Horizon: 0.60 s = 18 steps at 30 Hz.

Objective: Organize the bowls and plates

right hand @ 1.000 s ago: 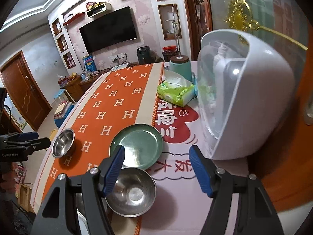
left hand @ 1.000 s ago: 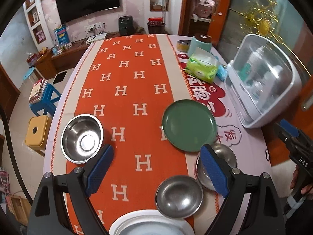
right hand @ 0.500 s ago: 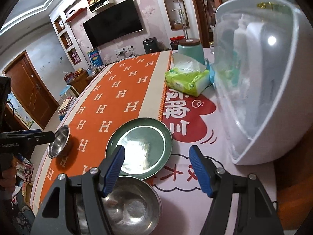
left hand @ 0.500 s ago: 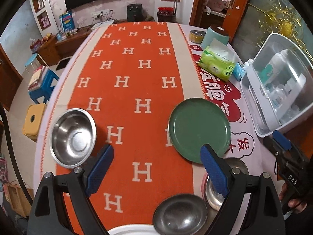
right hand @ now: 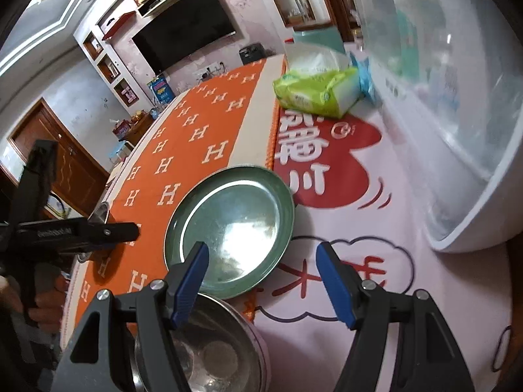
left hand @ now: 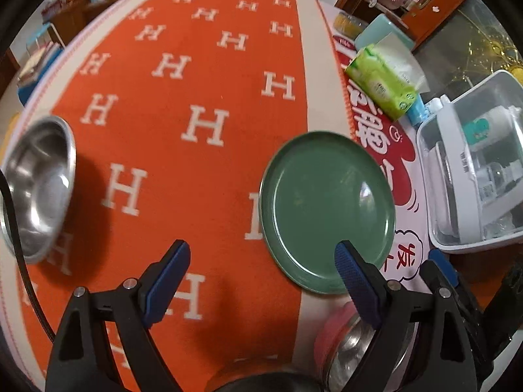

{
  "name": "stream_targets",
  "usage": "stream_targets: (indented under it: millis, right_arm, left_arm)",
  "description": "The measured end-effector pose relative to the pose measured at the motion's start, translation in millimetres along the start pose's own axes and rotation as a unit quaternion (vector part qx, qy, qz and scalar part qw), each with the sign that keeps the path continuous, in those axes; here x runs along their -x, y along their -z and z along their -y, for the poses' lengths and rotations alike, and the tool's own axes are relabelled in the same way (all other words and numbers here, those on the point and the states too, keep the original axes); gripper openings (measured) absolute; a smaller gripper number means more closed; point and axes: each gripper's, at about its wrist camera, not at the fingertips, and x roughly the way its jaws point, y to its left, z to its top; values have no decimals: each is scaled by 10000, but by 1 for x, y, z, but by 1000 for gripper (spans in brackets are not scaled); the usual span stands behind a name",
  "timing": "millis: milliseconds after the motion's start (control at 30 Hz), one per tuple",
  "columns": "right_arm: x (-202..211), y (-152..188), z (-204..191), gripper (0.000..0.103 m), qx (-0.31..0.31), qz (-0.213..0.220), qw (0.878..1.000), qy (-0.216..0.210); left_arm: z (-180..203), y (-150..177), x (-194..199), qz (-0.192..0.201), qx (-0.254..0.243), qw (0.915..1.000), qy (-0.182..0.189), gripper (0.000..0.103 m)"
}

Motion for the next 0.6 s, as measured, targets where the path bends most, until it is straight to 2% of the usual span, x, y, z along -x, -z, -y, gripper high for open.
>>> stream_targets:
  millis: [200,467,600]
  right_arm:
    - [-25,4,13,68,-259,-324,9987,-307]
    - [-44,5,34,68,-878,-451,9920,-792]
    - [-52,5,44,56,-1146,-488,9871,-1008]
  left_arm:
    - [-1,-1,-30,-185,47,9996,185,89]
    - [1,-4,-55,-432,2,9983,385,89]
    - [4,-5,-62,-473,-28,9979,439,89]
